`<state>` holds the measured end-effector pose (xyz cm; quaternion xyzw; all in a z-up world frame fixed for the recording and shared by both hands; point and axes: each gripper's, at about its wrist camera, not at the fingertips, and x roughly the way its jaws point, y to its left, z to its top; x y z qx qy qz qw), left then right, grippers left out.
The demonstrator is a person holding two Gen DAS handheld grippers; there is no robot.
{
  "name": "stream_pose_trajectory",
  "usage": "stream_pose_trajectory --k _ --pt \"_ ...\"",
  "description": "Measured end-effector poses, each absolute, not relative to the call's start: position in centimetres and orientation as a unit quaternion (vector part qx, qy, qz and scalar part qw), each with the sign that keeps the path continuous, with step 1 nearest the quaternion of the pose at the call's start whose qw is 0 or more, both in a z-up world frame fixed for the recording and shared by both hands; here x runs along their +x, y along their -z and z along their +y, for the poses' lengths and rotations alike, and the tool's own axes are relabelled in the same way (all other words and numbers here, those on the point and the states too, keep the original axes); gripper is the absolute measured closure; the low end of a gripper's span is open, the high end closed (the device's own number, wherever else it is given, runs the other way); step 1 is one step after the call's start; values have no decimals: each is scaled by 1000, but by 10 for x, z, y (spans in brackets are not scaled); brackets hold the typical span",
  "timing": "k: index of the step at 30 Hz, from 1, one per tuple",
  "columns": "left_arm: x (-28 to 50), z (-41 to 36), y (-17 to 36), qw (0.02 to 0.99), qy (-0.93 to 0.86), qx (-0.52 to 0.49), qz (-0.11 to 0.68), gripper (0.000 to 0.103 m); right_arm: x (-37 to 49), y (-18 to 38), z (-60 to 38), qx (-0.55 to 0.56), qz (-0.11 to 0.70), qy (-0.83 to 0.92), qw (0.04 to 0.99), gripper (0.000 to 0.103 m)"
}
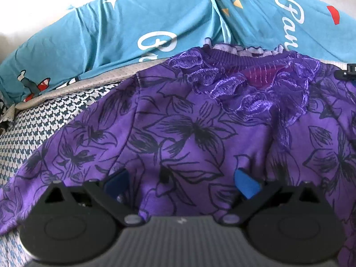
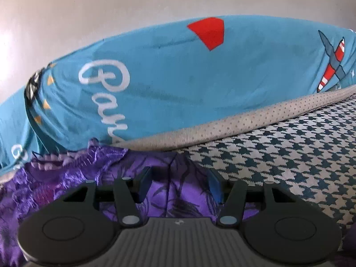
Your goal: Fold clothes
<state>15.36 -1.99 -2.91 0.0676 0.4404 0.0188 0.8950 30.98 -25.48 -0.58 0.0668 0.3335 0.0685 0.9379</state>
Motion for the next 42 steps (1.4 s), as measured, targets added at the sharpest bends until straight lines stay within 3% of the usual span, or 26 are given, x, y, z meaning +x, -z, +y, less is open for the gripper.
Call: stream_pose_trajectory --k 1,7,12,19,32,42 --pt "154 -20 30 895 -18 69 441 1 311 7 -254 65 336 -65 937 66" --pt "154 -25 35 894 -17 77 441 0 308 8 -239 18 322 -40 946 97" --pt "152 -25 37 895 -12 77 439 0 306 -1 -234 -6 287 16 958 102" --pt "150 -31 42 885 16 78 459 0 314 10 -237 -17 306 47 951 102" --pt "137 -48 37 886 26 124 446 0 265 -40 -260 20 313 4 949 91" --pt "132 -41 28 888 27 116 444 0 200 -50 -303 -11 327 36 944 65"
